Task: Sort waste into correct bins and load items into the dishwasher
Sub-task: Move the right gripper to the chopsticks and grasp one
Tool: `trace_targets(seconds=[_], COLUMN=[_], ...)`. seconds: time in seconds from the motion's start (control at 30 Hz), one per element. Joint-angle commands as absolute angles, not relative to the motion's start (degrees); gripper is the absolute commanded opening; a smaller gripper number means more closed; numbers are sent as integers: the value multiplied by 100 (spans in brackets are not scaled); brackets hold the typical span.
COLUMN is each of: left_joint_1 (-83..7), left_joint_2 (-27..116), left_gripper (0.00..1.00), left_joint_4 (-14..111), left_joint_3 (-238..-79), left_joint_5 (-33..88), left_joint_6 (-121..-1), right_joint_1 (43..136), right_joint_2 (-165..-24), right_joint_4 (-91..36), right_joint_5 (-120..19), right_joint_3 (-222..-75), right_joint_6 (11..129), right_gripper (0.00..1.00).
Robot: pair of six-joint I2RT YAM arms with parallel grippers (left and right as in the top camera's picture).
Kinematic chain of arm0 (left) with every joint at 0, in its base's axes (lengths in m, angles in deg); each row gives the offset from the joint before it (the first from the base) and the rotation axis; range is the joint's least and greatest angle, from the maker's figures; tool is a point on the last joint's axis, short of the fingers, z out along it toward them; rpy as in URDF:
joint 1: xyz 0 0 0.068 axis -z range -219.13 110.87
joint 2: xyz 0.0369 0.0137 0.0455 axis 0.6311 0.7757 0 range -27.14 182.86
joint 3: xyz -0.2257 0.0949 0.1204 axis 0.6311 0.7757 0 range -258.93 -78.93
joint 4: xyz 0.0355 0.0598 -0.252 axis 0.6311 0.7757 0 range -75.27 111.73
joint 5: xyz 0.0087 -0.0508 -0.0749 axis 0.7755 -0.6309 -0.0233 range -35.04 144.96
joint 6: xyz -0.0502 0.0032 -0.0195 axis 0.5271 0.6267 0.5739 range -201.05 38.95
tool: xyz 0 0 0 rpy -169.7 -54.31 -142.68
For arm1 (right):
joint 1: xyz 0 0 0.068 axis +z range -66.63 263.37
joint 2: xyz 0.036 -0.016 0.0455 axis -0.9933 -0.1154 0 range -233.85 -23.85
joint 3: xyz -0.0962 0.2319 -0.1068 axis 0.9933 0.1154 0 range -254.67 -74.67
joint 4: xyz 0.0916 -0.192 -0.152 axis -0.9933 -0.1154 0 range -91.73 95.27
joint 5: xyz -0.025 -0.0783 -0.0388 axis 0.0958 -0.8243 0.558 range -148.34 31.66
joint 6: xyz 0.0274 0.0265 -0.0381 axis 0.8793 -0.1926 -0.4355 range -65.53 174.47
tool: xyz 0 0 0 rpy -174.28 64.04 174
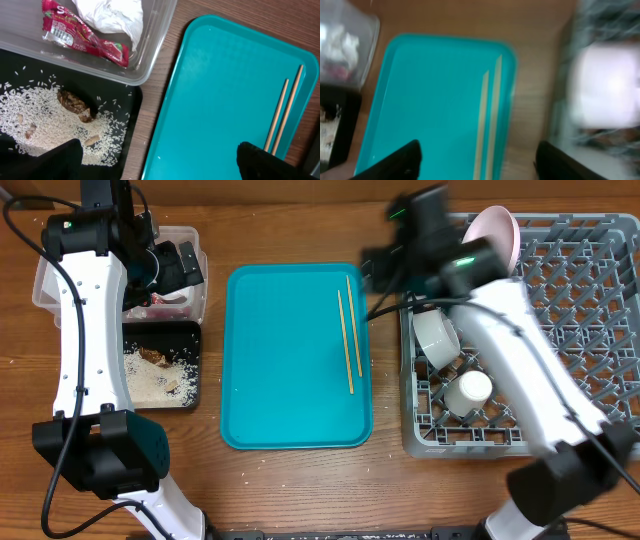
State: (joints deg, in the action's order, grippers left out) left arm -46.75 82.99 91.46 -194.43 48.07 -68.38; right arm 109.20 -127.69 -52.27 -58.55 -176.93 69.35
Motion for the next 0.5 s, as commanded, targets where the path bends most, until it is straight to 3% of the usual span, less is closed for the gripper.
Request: trace_targets(seconds=[0.0,0.17,0.47], left_joint_1=[-4699,-4699,-4699], left_joint_2=[8172,8172,8172], left_gripper=[100,100,100], left_joint_4=[9137,9137,9137], left_joint_3=[-19522,-19522,-19522], left_joint_5=[4787,4787,4787], left_joint_6=[-6908,-6908,-6908], right_joint_1=[11354,11652,11680], right_joint_2=[-13238,-13933,-14572], right_joint_4=[-5015,-4237,-3863], right_joint_5=[-6050,-6111,-6238], right_joint_3=[-17027,-16412,-16408], right_joint_6=[7603,7743,7743], right_gripper=[72,58,56])
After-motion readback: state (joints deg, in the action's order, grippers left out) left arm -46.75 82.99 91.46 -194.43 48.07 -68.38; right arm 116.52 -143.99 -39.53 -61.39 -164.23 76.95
